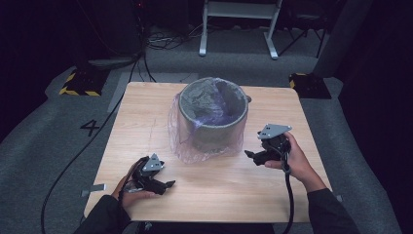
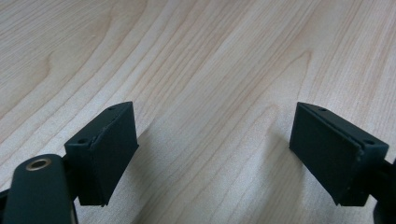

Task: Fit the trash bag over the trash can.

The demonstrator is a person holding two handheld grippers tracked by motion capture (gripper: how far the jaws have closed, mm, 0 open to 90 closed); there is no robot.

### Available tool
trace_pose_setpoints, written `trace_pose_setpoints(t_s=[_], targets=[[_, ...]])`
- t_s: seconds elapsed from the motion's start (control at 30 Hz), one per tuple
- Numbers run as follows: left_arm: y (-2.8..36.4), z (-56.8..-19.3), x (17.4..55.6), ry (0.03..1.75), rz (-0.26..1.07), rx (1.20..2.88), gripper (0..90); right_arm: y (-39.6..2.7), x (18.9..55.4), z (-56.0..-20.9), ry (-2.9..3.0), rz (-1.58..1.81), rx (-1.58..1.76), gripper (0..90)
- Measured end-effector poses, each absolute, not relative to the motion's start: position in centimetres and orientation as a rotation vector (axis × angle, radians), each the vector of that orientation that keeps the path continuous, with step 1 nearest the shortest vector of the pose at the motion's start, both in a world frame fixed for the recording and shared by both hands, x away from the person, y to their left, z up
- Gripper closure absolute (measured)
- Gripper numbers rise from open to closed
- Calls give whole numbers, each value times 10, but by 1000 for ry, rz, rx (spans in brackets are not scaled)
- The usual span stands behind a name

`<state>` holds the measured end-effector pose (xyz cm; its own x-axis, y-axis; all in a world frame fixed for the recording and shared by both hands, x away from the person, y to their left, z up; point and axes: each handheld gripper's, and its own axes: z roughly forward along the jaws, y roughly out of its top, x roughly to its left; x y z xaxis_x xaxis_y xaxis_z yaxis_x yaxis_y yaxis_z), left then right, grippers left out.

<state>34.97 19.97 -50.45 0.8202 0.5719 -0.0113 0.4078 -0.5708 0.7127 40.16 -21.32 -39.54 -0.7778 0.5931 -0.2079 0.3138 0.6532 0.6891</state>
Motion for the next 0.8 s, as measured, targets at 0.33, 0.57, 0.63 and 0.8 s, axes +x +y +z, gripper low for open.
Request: trace_pose_setpoints(t_s=[0.33, 0.57, 0.63, 0.8], targets=[[200, -504, 350, 715, 284, 2256, 147, -221, 400, -413, 2475, 869, 738, 170], [200, -504, 350, 715, 284, 2256, 147, -228, 398, -427, 2492, 831, 757, 170], [200, -504, 350, 715, 284, 2256, 147, -231, 398, -431, 2493, 822, 763, 170], [200, -504, 350, 715, 284, 2256, 147, -237, 395, -439, 2496, 796, 782, 170]])
